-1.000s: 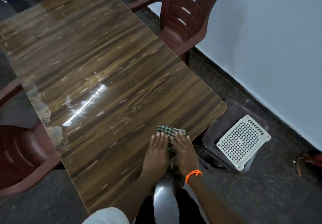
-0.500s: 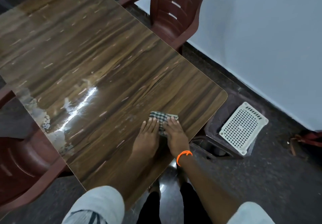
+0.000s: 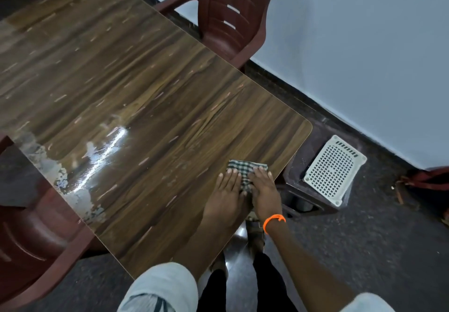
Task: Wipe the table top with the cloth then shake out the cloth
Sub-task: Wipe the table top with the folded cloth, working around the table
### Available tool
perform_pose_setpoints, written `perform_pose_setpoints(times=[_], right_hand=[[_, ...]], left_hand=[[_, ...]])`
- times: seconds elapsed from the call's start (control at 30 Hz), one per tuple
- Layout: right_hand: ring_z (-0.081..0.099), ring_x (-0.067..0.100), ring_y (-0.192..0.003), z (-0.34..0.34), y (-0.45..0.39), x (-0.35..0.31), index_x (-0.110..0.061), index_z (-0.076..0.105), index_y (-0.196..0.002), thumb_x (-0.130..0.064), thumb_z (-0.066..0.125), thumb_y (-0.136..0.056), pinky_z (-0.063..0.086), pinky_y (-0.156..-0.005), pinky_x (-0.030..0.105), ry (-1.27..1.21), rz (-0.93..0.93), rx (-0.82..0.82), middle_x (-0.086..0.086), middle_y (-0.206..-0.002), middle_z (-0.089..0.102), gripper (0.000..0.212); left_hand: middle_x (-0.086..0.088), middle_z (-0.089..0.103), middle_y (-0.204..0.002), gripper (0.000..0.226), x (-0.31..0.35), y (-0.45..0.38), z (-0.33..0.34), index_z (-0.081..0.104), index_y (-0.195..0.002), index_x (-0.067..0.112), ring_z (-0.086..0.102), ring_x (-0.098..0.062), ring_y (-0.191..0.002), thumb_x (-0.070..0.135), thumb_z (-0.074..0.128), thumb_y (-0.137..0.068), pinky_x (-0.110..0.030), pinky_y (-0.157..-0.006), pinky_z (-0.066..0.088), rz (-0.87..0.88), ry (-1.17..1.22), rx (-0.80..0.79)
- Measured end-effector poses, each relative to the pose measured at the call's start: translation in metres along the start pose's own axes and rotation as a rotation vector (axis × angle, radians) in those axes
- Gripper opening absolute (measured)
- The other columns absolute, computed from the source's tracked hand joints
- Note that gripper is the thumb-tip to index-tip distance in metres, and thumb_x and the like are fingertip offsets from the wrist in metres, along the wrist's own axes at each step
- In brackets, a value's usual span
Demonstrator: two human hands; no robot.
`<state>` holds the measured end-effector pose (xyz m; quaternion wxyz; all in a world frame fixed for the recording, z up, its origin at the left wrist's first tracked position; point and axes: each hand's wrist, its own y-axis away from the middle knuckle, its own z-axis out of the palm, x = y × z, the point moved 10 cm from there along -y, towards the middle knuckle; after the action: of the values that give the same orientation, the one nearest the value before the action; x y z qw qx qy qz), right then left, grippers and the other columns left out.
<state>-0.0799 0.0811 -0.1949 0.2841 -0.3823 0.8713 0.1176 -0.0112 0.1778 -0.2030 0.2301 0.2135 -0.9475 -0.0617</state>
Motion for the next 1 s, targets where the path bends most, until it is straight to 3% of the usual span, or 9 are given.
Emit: perform_pose_setpoints(times=[0.13,0.27,0.43,0.6,0.77,1.0], right_hand=[[0.040,0.025,-0.134,0.033,-0.013,-0.041,-0.009,0.062,-0.122,-0.012,0.056,-0.087,0.017,-0.117,0.037,-0.037,-0.077,-0.065,0.011,-0.136,0.053,0.035],[0.032,0.021,-0.139,0.064,0.018,-0.076,-0.009,0.058,-0.128,-0.006,0.047,-0.086,0.018,-0.117,0.041,-0.026,-0.186,-0.133,0.008,-0.141,0.049,0.043],[0.031,0.016,-0.140,0.052,0.083,-0.070,-0.012,0.055,-0.131,-0.014,0.046,-0.094,0.024,-0.115,0.043,-0.016,-0.275,-0.144,0.002,-0.143,0.046,0.038],[0.032,0.014,-0.139,0.026,0.086,-0.029,-0.016,0.057,-0.129,-0.028,0.035,-0.099,0.021,-0.116,0.041,0.002,-0.151,-0.099,0.001,-0.143,0.047,0.039],[0.029,0.013,-0.139,0.028,0.052,-0.036,-0.011,0.059,-0.127,-0.013,0.058,-0.092,0.020,-0.116,0.039,-0.037,-0.038,-0.004,0.007,-0.141,0.048,0.036],[0.021,0.017,-0.143,0.073,0.070,-0.106,-0.009,0.049,-0.136,-0.001,0.051,-0.086,0.018,-0.117,0.041,-0.039,-0.177,-0.128,0.008,-0.147,0.040,0.050]], left_hand=[[-0.020,0.036,-0.159,0.067,-0.046,0.007,-0.016,0.039,-0.151,-0.002,0.023,-0.029,-0.153,0.042,0.022,-0.103,-0.044,-0.126,0.004,-0.092,0.006,0.065],[-0.023,0.046,-0.152,0.061,-0.071,0.056,-0.020,0.047,-0.145,-0.005,0.034,-0.033,-0.148,0.039,0.031,-0.106,-0.047,-0.124,0.013,-0.133,-0.018,0.160],[-0.023,0.043,-0.154,0.068,-0.036,0.116,0.012,0.046,-0.146,-0.005,0.030,-0.033,-0.150,0.046,0.020,-0.110,-0.049,-0.122,0.019,-0.118,-0.035,0.097],[-0.025,0.039,-0.156,0.067,0.000,0.099,0.025,0.042,-0.148,-0.006,0.026,-0.035,-0.151,0.045,0.027,-0.108,-0.048,-0.123,0.016,-0.080,-0.052,0.056],[-0.021,0.036,-0.159,0.067,-0.019,0.068,0.006,0.037,-0.151,-0.003,0.024,-0.030,-0.152,0.045,0.027,-0.105,-0.047,-0.125,0.014,-0.101,-0.037,0.061],[-0.020,0.033,-0.160,0.067,-0.080,0.114,-0.008,0.037,-0.152,-0.002,0.020,-0.030,-0.153,0.045,0.024,-0.106,-0.043,-0.125,0.006,-0.213,-0.031,0.120]])
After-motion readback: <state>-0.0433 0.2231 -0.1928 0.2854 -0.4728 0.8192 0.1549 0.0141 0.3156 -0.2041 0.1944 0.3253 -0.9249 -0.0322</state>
